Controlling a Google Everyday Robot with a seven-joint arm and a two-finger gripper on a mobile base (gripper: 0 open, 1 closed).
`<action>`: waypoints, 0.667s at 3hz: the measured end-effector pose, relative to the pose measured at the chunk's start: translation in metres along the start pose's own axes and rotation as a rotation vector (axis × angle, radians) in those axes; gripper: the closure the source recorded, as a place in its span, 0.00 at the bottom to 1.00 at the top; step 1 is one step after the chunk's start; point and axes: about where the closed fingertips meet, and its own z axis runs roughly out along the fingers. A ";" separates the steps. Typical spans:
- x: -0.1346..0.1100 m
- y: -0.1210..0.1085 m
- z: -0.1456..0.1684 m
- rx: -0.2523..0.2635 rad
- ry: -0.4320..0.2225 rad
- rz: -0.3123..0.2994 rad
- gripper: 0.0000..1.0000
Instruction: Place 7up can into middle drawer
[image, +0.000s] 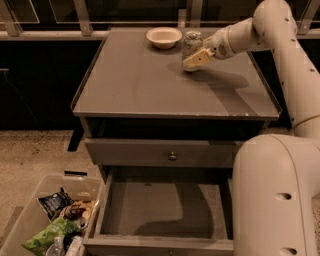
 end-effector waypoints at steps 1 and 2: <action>-0.012 0.007 -0.046 0.039 -0.033 0.014 1.00; -0.049 0.024 -0.135 0.154 -0.135 -0.003 1.00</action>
Offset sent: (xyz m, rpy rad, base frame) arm -0.2038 -0.0321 0.0452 0.1148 -0.0426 -0.1222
